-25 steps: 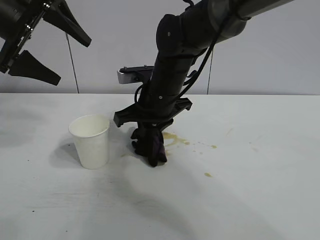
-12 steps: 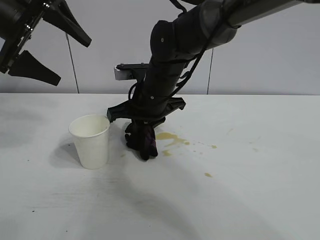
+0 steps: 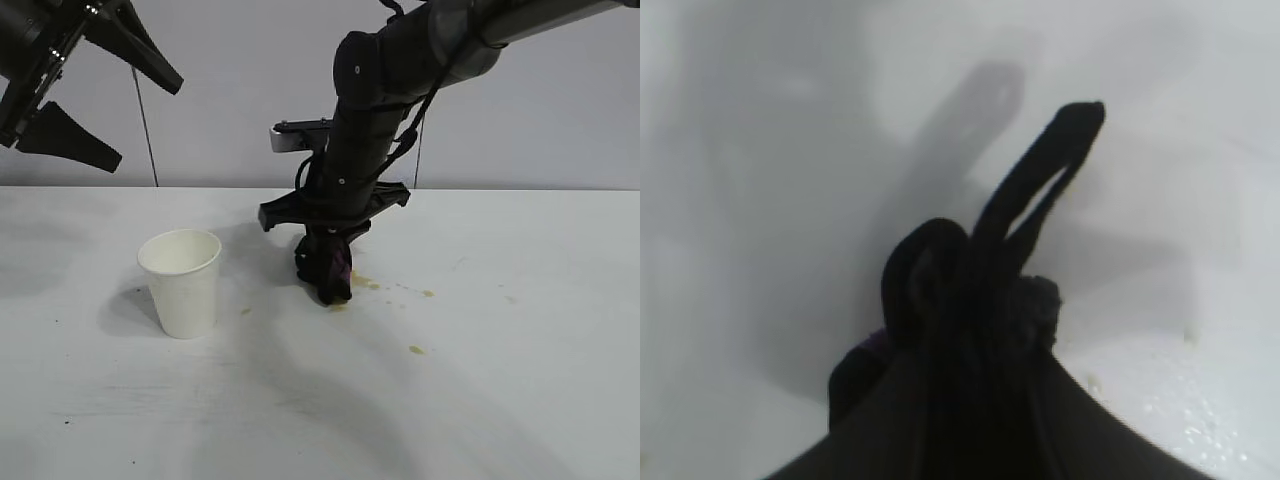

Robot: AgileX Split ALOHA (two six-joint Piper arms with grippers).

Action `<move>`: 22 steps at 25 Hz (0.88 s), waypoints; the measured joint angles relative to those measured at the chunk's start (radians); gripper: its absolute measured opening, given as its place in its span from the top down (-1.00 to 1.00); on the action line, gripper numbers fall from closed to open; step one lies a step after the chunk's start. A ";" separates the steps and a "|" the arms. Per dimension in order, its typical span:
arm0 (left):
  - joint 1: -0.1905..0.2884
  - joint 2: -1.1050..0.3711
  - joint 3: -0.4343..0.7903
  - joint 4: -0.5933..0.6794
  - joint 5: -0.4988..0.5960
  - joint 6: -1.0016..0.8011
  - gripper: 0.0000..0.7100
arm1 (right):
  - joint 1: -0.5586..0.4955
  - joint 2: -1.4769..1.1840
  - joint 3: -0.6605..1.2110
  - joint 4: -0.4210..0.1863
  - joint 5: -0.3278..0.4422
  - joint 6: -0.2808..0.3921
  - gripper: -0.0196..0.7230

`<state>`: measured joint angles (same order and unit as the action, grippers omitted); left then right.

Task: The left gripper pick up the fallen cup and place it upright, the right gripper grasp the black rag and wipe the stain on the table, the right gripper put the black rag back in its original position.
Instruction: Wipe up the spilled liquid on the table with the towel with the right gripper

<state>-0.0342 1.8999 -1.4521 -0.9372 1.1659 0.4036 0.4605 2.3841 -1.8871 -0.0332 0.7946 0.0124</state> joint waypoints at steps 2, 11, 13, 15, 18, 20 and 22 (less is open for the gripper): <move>0.000 0.000 0.000 0.000 0.000 0.000 -0.85 | -0.012 -0.005 -0.002 -0.010 0.050 0.005 0.64; 0.000 0.000 0.000 0.000 0.001 0.000 -0.85 | -0.006 -0.008 -0.008 0.099 0.211 -0.158 0.64; 0.000 0.000 0.000 0.000 0.001 0.000 -0.85 | 0.019 -0.008 -0.008 0.152 0.217 -0.188 0.64; 0.000 0.000 0.000 0.000 0.001 0.000 -0.85 | 0.049 -0.007 -0.007 0.172 0.217 -0.202 0.64; 0.000 0.000 0.000 0.000 0.001 0.000 -0.85 | 0.085 -0.007 -0.004 0.173 0.212 -0.211 0.64; 0.000 0.000 0.000 0.000 0.001 0.000 -0.85 | 0.091 -0.007 -0.004 0.157 0.212 -0.213 0.64; 0.000 0.000 0.000 0.000 0.001 0.000 -0.85 | 0.091 -0.007 -0.004 0.135 0.217 -0.202 0.64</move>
<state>-0.0342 1.8999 -1.4521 -0.9372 1.1668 0.4036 0.5512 2.3771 -1.8916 0.1014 1.0120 -0.1892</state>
